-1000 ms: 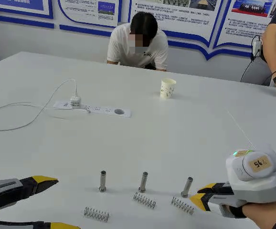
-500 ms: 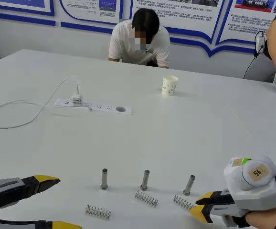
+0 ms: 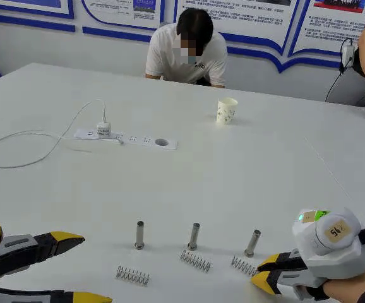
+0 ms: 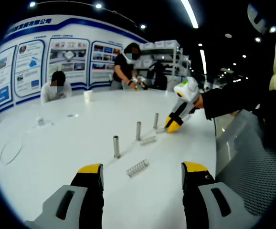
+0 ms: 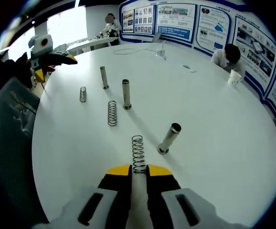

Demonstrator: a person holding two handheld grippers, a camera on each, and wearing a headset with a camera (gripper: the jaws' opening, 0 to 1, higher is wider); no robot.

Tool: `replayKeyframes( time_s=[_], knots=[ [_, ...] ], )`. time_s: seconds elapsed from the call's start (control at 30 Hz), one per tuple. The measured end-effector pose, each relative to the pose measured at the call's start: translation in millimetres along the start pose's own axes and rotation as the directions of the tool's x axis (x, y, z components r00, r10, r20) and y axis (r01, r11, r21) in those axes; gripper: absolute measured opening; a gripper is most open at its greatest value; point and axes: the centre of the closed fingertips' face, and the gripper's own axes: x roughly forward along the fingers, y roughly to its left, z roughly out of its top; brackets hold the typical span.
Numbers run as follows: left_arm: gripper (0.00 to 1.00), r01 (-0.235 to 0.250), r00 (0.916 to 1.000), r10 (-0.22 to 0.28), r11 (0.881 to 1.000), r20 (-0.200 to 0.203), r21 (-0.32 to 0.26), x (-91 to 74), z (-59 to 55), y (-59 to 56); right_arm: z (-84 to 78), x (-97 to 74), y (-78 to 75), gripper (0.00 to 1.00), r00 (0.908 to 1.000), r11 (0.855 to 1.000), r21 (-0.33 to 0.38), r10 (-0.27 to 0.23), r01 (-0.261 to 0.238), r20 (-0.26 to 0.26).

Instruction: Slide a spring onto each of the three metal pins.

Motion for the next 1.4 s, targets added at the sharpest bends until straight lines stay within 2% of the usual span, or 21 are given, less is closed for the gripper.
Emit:
replayKeyframes(
  time_s=[0.47,0.77,1.0,1.3,1.4],
  knots=[
    [0.61,0.080,0.9967,-0.079,0.996,-0.019,0.030,10.8,3.0,-18.3,6.2,-11.7,9.1,0.11,1.0000,1.000,-0.011,0.005,-0.005,-0.002],
    [0.53,0.156,0.9876,-0.153,0.985,-0.033,0.079,26.0,15.6,-31.7,15.1,-21.4,21.3,0.11,0.9998,0.999,-0.049,0.021,-0.021,-0.005],
    [0.50,0.217,0.9759,-0.212,0.967,-0.054,0.133,42.6,23.4,-43.4,33.9,-30.6,36.8,0.11,0.9983,0.995,-0.086,0.059,-0.058,0.008],
    [0.47,0.263,0.9640,-0.253,0.951,-0.083,0.161,61.8,18.8,-51.5,61.8,-36.3,61.6,0.11,0.9926,0.982,-0.147,0.120,-0.116,0.018],
    [0.46,0.267,0.9629,-0.256,0.949,-0.086,0.166,68.1,18.2,-52.1,68.0,-35.5,69.1,0.11,0.9901,0.977,-0.163,0.140,-0.135,0.015]
  ],
)
